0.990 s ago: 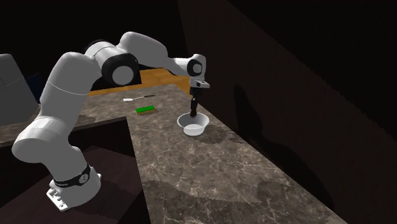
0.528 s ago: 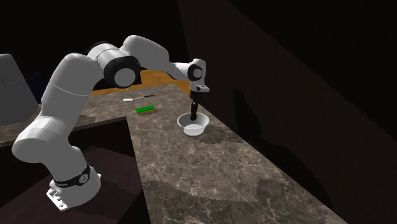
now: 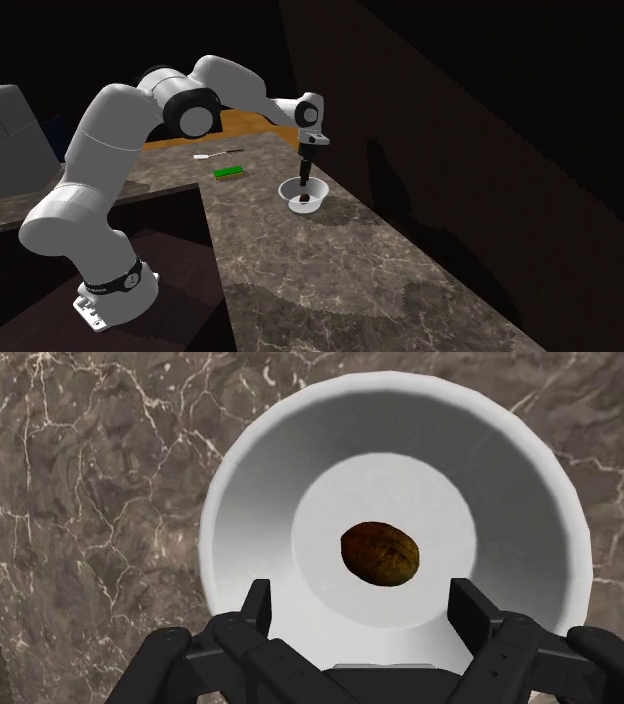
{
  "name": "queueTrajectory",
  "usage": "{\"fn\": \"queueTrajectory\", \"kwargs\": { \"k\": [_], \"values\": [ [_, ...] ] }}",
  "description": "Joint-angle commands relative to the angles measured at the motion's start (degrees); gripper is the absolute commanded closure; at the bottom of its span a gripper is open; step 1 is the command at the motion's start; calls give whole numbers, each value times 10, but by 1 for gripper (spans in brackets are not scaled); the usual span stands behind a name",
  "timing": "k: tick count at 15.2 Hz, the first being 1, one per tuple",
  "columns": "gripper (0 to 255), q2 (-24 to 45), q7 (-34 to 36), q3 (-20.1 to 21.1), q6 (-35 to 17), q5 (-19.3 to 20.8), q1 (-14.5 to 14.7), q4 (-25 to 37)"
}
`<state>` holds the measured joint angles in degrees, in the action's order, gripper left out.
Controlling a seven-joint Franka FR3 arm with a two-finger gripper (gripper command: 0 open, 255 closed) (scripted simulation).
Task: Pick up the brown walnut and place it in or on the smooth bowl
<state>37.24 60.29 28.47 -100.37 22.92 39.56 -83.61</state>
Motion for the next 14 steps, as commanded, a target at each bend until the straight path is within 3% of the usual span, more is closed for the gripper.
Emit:
{"fn": "queueTrajectory", "kwargs": {
  "k": [1, 6, 14],
  "values": [
    [0, 0, 0, 0, 0, 0, 0, 0],
    [0, 3, -10, 3, 72, -6, 18, 79],
    [0, 3, -10, 3, 72, -6, 18, 79]
  ]
}}
